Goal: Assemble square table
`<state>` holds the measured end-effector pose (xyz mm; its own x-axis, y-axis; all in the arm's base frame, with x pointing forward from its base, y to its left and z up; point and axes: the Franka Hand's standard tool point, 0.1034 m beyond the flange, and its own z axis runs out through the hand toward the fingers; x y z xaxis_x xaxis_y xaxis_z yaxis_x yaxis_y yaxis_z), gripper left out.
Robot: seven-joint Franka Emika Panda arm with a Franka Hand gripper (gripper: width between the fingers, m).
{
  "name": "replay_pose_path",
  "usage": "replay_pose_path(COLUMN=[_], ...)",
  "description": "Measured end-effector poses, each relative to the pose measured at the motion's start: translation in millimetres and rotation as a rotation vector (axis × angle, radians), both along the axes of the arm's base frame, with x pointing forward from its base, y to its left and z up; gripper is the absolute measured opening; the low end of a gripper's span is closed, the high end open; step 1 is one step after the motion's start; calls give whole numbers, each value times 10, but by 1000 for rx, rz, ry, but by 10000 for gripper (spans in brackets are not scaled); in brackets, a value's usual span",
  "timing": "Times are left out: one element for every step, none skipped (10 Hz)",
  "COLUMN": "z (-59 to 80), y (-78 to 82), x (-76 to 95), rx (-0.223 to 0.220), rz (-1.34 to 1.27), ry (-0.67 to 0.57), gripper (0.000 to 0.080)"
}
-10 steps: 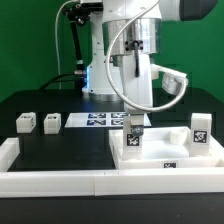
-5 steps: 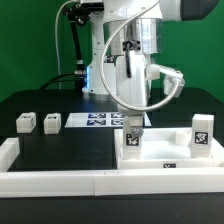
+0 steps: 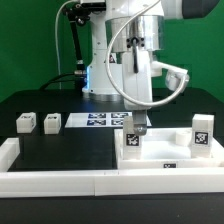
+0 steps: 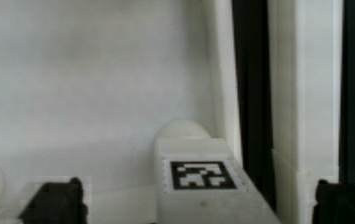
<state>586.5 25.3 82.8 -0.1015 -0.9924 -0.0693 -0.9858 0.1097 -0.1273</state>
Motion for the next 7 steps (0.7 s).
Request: replay_pose_path(z=[31,41,27,22,20,15,16], y=[31,50,47,49,50,50,55], x=[-30,-40,-42,-44,-45,-47,-52], rx=[3,4,3,3,3,2,4], rz=[4,8,10,11,12,12,9], ry=[-1,-1,1,2,2,3,3], gripper=[649,649,649,649,649,649,649])
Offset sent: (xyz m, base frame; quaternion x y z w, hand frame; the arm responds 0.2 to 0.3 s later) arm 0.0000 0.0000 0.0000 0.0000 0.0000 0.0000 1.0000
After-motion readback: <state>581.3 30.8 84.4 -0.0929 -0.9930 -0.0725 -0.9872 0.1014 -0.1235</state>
